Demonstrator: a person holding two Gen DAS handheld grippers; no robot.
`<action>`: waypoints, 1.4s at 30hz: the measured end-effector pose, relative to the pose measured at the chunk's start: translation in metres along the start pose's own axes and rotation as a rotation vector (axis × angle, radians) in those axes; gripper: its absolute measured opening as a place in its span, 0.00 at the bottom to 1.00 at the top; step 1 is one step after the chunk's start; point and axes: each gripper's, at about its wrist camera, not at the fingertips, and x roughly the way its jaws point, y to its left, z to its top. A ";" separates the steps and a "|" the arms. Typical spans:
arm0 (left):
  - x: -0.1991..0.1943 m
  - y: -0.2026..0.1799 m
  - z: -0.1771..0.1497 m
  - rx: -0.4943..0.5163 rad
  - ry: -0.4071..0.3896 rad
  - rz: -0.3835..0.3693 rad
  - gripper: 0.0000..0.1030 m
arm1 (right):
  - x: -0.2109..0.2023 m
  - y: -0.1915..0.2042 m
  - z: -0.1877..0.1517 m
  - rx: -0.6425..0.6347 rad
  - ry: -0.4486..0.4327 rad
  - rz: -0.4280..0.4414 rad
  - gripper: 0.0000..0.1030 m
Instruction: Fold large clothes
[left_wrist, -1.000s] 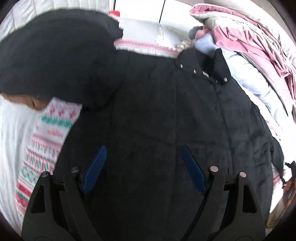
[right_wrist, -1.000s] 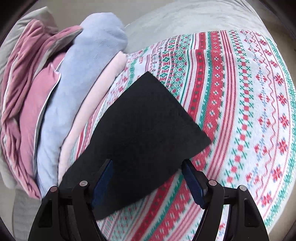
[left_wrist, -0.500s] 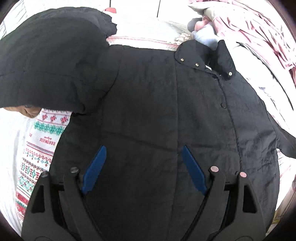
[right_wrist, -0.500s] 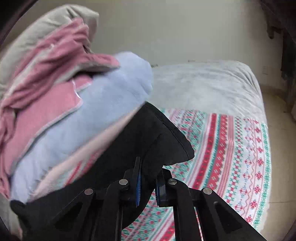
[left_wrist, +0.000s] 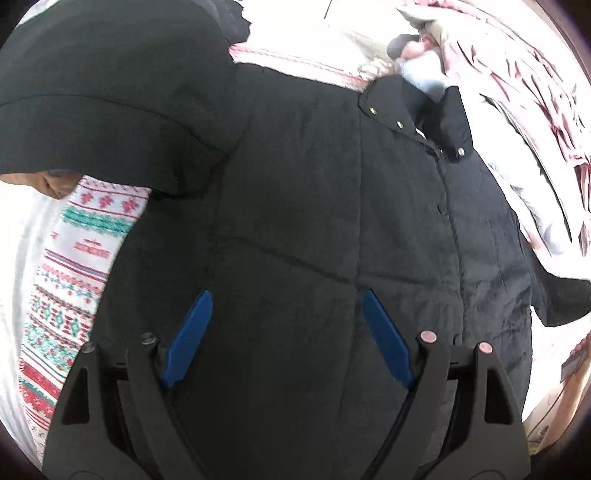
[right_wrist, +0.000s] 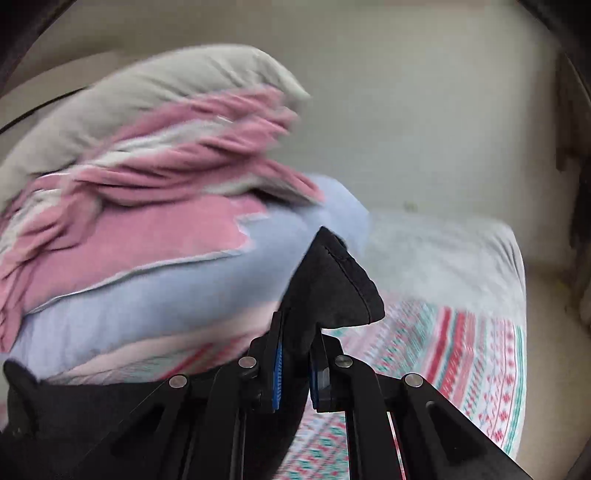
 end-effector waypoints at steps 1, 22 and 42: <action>0.001 -0.003 0.000 0.006 0.001 0.001 0.82 | -0.018 0.023 0.001 -0.053 -0.046 0.038 0.10; -0.005 0.008 0.002 0.000 -0.014 -0.002 0.82 | -0.173 0.323 -0.263 -1.150 0.101 0.654 0.48; -0.026 0.046 0.025 -0.096 -0.004 -0.053 0.82 | -0.166 0.344 -0.273 -1.353 0.064 0.581 0.05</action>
